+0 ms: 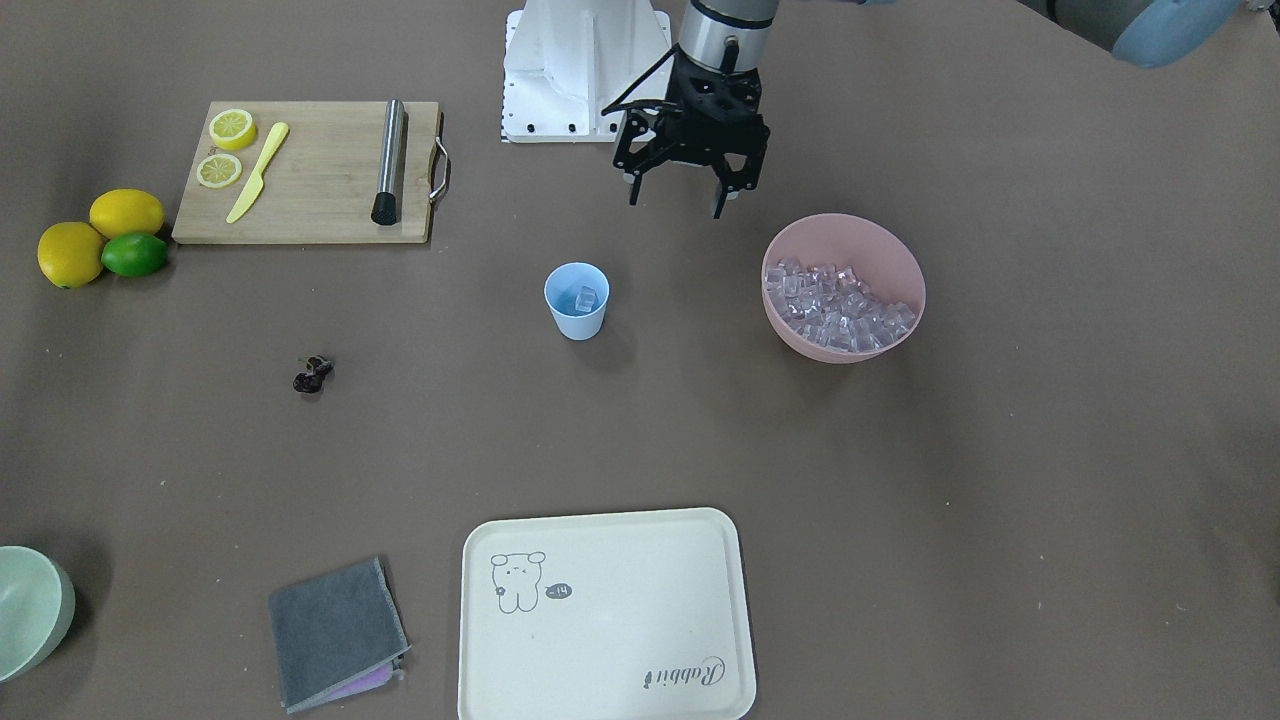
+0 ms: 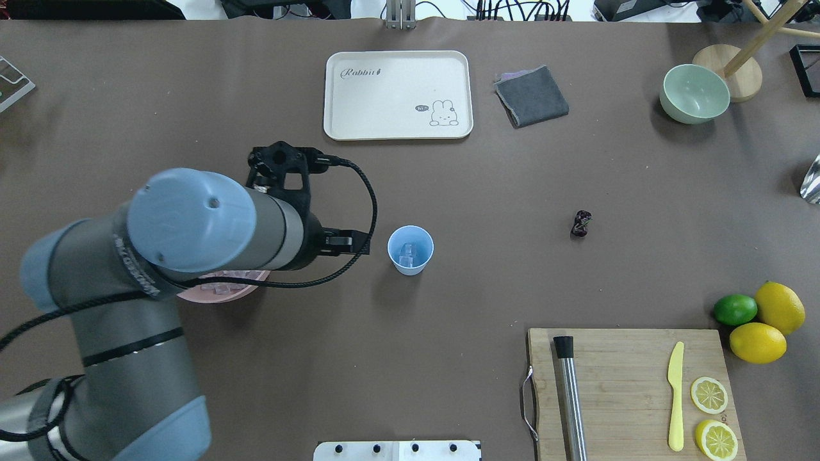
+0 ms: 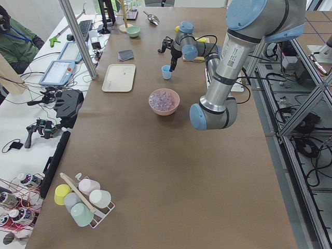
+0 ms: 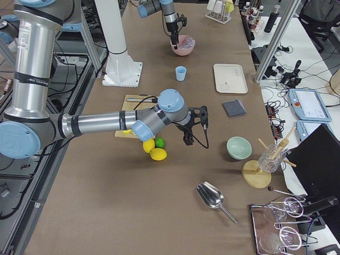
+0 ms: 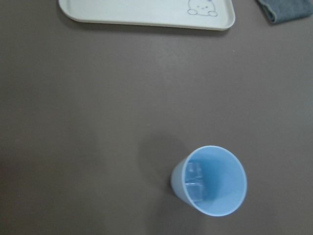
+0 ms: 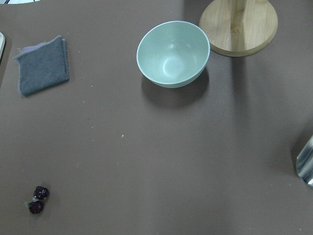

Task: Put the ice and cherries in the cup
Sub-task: 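Withdraw the left arm while moving the right gripper over the dark cherry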

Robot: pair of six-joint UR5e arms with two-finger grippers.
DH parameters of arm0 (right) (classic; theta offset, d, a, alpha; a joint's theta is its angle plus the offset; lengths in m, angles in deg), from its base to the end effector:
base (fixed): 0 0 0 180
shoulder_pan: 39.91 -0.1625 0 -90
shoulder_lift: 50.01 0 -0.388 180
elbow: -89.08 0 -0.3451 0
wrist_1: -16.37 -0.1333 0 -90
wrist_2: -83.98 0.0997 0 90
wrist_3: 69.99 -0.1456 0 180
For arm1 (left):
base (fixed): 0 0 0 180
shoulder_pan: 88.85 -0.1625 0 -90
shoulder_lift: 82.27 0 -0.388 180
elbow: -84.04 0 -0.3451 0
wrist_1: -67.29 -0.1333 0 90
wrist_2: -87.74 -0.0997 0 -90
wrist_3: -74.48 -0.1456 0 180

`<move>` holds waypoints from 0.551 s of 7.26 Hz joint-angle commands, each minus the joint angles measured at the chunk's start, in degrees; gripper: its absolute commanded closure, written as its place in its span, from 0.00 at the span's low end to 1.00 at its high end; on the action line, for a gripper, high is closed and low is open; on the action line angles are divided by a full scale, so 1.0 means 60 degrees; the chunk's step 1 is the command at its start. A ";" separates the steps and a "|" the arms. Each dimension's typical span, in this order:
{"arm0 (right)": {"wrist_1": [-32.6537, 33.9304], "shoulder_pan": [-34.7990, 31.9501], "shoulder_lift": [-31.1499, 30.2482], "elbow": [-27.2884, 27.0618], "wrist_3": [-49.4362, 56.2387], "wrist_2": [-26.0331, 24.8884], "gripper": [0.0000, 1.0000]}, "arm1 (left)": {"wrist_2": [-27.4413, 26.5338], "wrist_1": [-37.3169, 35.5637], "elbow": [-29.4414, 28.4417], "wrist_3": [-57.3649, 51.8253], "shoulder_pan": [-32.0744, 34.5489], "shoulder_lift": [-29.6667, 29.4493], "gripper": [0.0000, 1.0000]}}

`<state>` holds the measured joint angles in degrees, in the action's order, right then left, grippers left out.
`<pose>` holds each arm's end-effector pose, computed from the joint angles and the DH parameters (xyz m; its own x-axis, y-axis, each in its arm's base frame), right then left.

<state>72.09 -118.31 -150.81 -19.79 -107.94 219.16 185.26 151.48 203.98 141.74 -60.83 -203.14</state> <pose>-0.0534 -0.4094 0.5039 0.5601 -0.0357 0.8277 -0.2484 0.9459 0.2088 0.4255 -0.3559 0.1954 0.6104 0.1093 -0.7845 0.1465 0.9578 0.2474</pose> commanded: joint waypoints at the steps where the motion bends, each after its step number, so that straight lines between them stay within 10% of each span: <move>1: 0.0000 0.1562 0.0375 -0.0516 -0.1913 -0.1328 0.00 | 0.0925 -0.1096 0.1392 -0.2537 0.1416 0.1750 0.01; 4: 0.0175 0.3728 0.1532 -0.0516 -0.3863 -0.3085 0.00 | 0.3588 -0.1039 0.1647 -0.7703 0.5030 0.4579 0.01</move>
<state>72.53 -101.79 -144.72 -22.90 -125.97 205.45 200.85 145.19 213.79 109.18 -39.36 -182.64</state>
